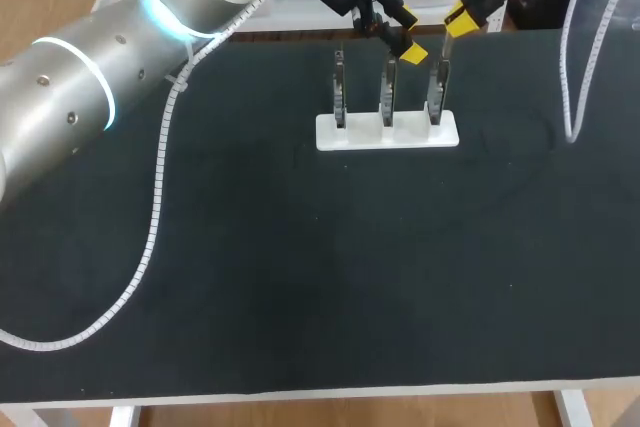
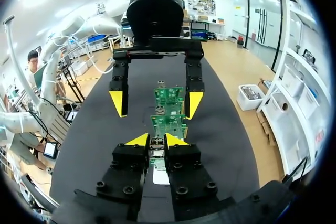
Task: Pick up the optical module with the left hand, and insert it into the network port with the right hand.
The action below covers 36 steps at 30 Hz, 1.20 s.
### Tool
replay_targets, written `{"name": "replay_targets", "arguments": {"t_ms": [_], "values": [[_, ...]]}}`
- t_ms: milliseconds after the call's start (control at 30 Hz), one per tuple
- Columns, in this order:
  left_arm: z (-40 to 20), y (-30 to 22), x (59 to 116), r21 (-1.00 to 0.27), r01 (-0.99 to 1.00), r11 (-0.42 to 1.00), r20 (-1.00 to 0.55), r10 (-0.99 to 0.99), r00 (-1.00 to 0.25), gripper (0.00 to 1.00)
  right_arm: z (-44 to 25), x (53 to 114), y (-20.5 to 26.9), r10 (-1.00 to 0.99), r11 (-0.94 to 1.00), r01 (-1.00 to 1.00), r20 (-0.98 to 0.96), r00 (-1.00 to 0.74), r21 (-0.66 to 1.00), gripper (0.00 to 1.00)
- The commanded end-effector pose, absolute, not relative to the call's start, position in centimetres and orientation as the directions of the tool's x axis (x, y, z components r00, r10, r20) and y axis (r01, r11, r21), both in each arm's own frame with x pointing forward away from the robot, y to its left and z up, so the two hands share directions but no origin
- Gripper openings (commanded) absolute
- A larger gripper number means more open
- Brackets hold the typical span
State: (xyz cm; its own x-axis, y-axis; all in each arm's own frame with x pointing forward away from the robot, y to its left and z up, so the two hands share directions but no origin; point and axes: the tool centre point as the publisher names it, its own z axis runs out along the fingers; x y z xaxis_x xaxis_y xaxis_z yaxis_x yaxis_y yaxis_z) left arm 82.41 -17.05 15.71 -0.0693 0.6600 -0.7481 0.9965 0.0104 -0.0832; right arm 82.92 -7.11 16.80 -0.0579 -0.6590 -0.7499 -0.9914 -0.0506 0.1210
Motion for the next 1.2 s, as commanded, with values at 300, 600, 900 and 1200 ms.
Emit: {"name": "replay_targets", "arguments": {"t_ms": [300,600,900,1200], "values": [[15.69,-17.10,82.67,-0.085,0.996,0.005,-0.747,0.661,-0.067,1.00,16.92,83.18,-7.03,-0.653,-0.041,-0.993,-0.755,-0.055,0.108,0.00],[15.69,-17.10,82.67,-0.085,0.996,0.005,-0.747,0.661,-0.067,1.00,17.24,83.12,-7.06,-0.655,-0.040,-0.994,-0.754,-0.048,0.098,0.00],[15.69,-17.10,82.67,-0.085,0.996,0.005,-0.747,0.661,-0.067,1.00,17.19,82.99,-6.92,-0.655,-0.047,-0.994,-0.755,-0.044,0.099,0.00],[15.69,-17.10,82.67,-0.085,0.996,0.005,-0.747,0.661,-0.067,1.00,17.21,83.01,-6.83,-0.656,-0.049,-0.994,-0.754,-0.041,0.096,0.00]]}}
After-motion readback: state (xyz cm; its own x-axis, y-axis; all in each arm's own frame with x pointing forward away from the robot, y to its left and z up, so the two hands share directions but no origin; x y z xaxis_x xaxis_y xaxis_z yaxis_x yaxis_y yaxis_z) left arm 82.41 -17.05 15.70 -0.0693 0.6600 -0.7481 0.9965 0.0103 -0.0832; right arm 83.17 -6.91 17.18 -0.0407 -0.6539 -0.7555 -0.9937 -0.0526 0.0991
